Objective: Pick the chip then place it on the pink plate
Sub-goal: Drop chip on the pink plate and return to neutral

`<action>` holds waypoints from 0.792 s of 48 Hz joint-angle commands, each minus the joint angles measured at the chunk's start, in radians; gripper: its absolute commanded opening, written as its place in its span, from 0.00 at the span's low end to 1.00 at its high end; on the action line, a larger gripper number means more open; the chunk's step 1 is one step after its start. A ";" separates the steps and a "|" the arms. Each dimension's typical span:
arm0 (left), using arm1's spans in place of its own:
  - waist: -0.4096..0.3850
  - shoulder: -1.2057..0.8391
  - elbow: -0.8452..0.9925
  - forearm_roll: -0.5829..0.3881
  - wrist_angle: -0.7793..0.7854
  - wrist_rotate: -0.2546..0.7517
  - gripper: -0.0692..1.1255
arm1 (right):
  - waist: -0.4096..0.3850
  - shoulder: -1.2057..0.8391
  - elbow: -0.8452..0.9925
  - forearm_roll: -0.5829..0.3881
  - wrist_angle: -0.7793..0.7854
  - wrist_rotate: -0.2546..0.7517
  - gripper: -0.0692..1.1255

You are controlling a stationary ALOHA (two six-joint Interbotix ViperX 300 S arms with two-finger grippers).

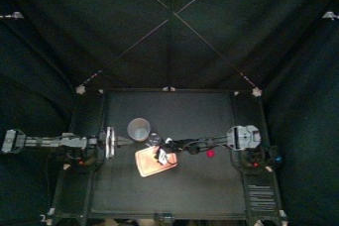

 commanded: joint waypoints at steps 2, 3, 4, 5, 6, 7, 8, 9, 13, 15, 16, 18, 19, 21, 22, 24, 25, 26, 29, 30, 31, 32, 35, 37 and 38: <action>0.002 0.005 -0.011 -0.011 -0.003 0.000 0.09 | -0.014 -0.129 0.060 -0.002 -0.074 0.000 0.68; 0.002 0.005 -0.009 -0.012 -0.003 0.000 0.09 | -0.015 -0.146 0.077 -0.002 -0.092 0.000 0.68; 0.002 0.005 -0.008 -0.012 -0.003 0.000 0.09 | -0.017 -0.164 0.097 -0.002 -0.114 -0.002 0.68; 0.002 0.005 -0.008 -0.014 -0.002 0.000 0.09 | -0.017 -0.183 0.117 -0.003 -0.135 -0.002 0.68; 0.002 0.005 -0.008 -0.015 -0.002 0.000 0.09 | -0.018 -0.202 0.138 -0.003 -0.160 -0.002 0.68; 0.003 0.005 -0.008 -0.015 -0.002 0.000 0.09 | -0.018 -0.222 0.161 -0.002 -0.184 -0.002 0.68; 0.002 0.005 -0.008 -0.017 -0.002 0.000 0.09 | -0.018 -0.245 0.184 -0.002 -0.212 -0.002 0.68; 0.002 0.005 -0.006 -0.018 -0.002 0.000 0.09 | -0.020 -0.267 0.207 0.000 -0.238 -0.002 0.68; 0.002 0.005 -0.006 -0.018 -0.002 0.000 0.09 | -0.018 -0.353 0.318 -0.005 -0.374 -0.002 0.68; 0.002 0.005 -0.006 -0.018 -0.002 0.000 0.09 | -0.012 -0.387 0.367 -0.006 -0.436 -0.002 0.68; 0.003 0.005 -0.006 -0.018 -0.002 0.002 0.09 | -0.012 -0.405 0.391 -0.006 -0.465 -0.002 0.68; 0.002 0.005 -0.006 -0.018 -0.002 0.003 0.09 | -0.012 -0.439 0.436 -0.006 -0.518 -0.002 0.68; 0.003 0.005 -0.006 -0.018 -0.002 0.003 0.09 | -0.012 -0.454 0.457 -0.006 -0.545 -0.002 0.68; 0.002 0.003 -0.006 -0.018 -0.002 0.005 0.09 | -0.008 -0.486 0.499 -0.009 -0.592 -0.005 0.68; 0.002 0.003 -0.005 -0.017 -0.002 0.005 0.09 | -0.002 -0.502 0.517 -0.011 -0.612 -0.005 0.68; 0.003 0.003 -0.005 -0.018 0.002 0.005 0.09 | 0.014 -0.535 0.555 -0.015 -0.655 -0.005 0.68; 0.003 0.003 -0.005 -0.017 0.002 0.005 0.09 | 0.020 -0.552 0.572 -0.020 -0.672 -0.006 0.68; 0.002 0.003 -0.005 -0.017 0.002 0.005 0.09 | 0.026 -0.569 0.589 -0.021 -0.690 -0.011 0.68; 0.002 0.003 -0.005 -0.018 0.006 0.005 0.09 | 0.041 -0.630 0.641 -0.048 -0.733 -0.017 0.68; 0.002 0.003 -0.005 -0.018 0.008 0.005 0.09 | 0.044 -0.649 0.657 -0.057 -0.742 -0.017 0.68; 0.003 0.003 -0.005 -0.018 0.008 0.005 0.09 | 0.044 -0.667 0.672 -0.071 -0.749 -0.017 0.68; 0.002 0.003 -0.005 -0.018 0.009 0.005 0.09 | 0.044 -0.687 0.686 -0.081 -0.755 -0.017 0.68; 0.002 0.002 -0.003 -0.018 0.009 0.005 0.09 | 0.044 -0.746 0.726 -0.126 -0.756 -0.015 0.68; 0.002 0.002 -0.005 -0.018 0.009 0.005 0.09 | 0.044 -0.782 0.753 -0.161 -0.756 -0.015 0.68; 0.002 0.002 -0.003 -0.018 0.009 0.003 0.09 | 0.044 -0.801 0.765 -0.178 -0.756 -0.014 0.68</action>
